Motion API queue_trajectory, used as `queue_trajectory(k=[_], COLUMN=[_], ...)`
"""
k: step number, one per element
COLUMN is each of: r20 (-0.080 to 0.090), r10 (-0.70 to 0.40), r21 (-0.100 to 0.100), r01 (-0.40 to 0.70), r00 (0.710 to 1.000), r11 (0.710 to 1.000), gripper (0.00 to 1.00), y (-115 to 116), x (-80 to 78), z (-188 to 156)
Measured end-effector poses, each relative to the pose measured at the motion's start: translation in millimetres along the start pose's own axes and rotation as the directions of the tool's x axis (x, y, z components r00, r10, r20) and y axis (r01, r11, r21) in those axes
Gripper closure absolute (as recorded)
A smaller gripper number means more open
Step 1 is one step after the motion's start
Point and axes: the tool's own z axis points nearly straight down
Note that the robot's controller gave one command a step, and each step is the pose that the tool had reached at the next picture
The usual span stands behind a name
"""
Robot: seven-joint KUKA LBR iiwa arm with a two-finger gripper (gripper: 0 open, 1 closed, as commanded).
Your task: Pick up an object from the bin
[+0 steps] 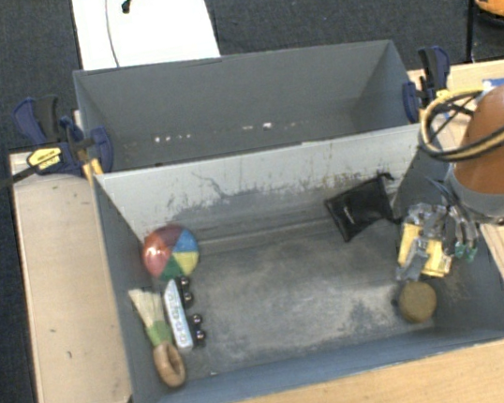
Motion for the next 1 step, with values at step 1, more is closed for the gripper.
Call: queue_trajectory(k=[1], r20=[0.016], r10=[-0.023], r21=[-0.004], r01=[0.023], r00=[1.0], r11=[1.0], gripper=[1.0], y=[4.0], x=[-15.0], z=[-36.0])
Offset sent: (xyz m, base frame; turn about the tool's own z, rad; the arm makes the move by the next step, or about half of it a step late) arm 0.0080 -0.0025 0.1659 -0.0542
